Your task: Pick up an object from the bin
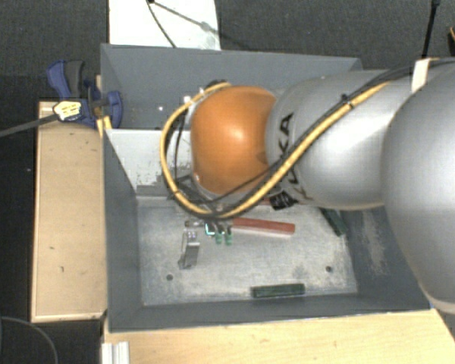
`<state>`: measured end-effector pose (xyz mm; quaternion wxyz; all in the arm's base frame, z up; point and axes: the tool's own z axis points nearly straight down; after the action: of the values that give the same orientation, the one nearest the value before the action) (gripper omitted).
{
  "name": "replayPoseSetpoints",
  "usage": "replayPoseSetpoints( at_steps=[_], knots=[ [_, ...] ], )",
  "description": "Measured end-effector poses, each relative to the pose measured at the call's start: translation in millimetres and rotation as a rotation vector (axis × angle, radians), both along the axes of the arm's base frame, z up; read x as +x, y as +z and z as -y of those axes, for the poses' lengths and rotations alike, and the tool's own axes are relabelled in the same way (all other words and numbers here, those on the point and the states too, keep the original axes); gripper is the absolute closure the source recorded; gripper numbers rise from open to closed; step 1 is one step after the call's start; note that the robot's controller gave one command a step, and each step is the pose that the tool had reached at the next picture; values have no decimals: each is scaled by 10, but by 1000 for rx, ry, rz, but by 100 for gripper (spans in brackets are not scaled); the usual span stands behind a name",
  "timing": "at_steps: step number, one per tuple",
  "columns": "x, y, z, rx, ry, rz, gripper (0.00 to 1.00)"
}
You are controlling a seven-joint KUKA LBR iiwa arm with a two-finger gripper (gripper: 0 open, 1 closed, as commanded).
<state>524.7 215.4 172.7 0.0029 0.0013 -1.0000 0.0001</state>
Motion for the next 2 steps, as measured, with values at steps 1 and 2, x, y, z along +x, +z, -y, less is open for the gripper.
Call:
replayPoseSetpoints(
  at_steps=[1,2],
  knots=[
    [23,42,11,2,-6,8,100],
    [-295,-44,1014,-3,-286,5,100]
  ],
)
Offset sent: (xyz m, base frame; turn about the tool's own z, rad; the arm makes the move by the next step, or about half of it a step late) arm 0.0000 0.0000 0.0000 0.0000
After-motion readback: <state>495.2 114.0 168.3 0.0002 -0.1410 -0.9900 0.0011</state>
